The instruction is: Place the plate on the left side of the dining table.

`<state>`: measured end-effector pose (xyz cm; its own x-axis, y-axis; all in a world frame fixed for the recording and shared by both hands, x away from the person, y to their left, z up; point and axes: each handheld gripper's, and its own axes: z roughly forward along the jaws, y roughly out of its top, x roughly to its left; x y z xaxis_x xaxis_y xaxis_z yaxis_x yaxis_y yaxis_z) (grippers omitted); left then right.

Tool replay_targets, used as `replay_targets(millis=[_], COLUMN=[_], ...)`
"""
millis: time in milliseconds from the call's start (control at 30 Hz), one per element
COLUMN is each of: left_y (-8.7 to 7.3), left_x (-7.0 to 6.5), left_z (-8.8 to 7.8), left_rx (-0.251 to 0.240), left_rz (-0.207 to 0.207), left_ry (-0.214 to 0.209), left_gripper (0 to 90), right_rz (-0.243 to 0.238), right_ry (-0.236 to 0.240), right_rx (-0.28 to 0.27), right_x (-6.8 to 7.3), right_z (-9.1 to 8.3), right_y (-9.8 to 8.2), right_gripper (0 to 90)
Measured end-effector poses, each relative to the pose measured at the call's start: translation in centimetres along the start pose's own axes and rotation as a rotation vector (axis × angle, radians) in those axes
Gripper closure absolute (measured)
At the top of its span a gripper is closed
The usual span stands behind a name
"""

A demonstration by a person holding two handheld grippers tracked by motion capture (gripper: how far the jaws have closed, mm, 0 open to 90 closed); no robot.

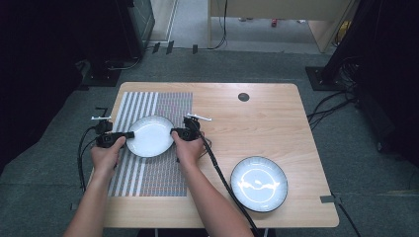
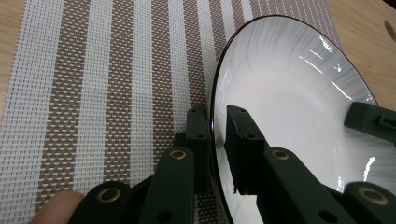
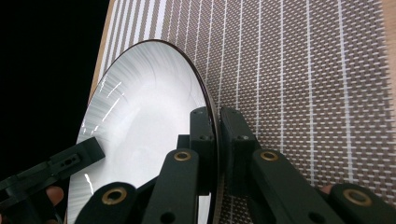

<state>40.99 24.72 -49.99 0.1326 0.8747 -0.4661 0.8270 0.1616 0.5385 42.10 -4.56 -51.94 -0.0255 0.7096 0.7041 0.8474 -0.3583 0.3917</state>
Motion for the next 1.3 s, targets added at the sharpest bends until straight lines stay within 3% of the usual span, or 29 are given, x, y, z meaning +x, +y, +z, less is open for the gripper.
replay_targets(millis=[133, 233, 300, 333, 367, 400, 500, 633, 767, 900, 1033, 1300], left_y=[-0.2, -0.3, -0.3, -0.3, -0.3, -0.4, -0.6, -1.0, -1.6, -2.0, -2.4, -3.0], left_x=[-0.1, -0.1, 0.0, 0.0, -0.1, -0.2, -0.6, -1.2, -1.6, -2.4, -3.4, -5.0], left_z=[-0.1, -0.7, -1.1, -1.4, -1.7, -1.9, -2.8, -3.5, -4.1, -4.7, -5.2, -6.2], left_rx=[-0.017, -0.061, -0.079, -0.087, -0.093, -0.099, -0.111, -0.116, -0.131, -0.162, -0.166, -0.174], left_rz=[0.016, 0.015, 0.018, 0.019, 0.02, 0.021, 0.046, 0.094, 0.113, 0.125, 0.158, 0.21], left_ry=[0.008, 0.012, 0.022, 0.026, 0.037, 0.054, 0.091, 0.132, 0.083, 0.102, 0.086, 0.062], left_gripper=[76.9, 68.5, 60.7, 60.7, 51.9, 51.9, 40.4, 27.9, 18.4, 18.3, 13.7, 12.7], right_rz=[-0.002, -0.019, -0.069, -0.069, -0.111, -0.111, -0.235, -0.305, -0.358, -0.424, -0.471, -0.49], right_ry=[0.011, 0.014, -0.019, -0.019, -0.042, -0.042, -0.048, -0.055, -0.065, -0.046, -0.026, -0.069], right_rx=[0.006, -0.002, -0.034, -0.034, -0.066, -0.066, -0.14, -0.115, -0.084, -0.1, -0.121, -0.144], right_x=[0.0, 0.1, 0.2, 0.2, 0.1, 0.1, 0.2, 0.8, 1.6, 2.0, 2.2, 1.2], right_z=[0.0, -0.3, -0.8, -0.8, -1.3, -1.3, -2.1, -3.1, -4.7, -6.5, -8.9, -11.9], right_y=[0.0, 0.2, 0.4, 0.4, 0.6, 0.6, 0.7, 0.6, 0.5, 0.3, 0.4, 0.8], right_gripper=[81.2, 75.2, 68.9, 68.9, 66.2, 66.2, 60.7, 45.7, 37.0, 34.2, 32.0, 29.3])
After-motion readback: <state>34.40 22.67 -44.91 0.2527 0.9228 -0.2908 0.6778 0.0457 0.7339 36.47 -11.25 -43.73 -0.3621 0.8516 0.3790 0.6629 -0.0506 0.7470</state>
